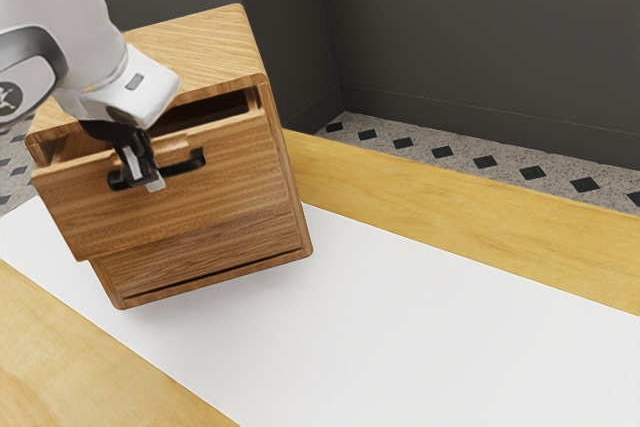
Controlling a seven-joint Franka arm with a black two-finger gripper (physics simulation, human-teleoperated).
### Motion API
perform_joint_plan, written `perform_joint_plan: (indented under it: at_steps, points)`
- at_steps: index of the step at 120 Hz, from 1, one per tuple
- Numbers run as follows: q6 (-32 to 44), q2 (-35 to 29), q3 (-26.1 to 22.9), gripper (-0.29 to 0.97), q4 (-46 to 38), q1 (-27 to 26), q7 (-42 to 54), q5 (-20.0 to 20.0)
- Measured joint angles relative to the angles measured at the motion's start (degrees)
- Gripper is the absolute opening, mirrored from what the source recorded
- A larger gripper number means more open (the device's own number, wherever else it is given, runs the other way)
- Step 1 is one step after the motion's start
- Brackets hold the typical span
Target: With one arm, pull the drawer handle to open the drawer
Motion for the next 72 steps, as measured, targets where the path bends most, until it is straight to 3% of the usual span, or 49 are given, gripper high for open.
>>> perform_joint_plan:
  at_steps: [72]
  points:
    - [-2.0, -4.3, -5.7, -0.11, -3.8, 2.5, -2.2, 0.2]
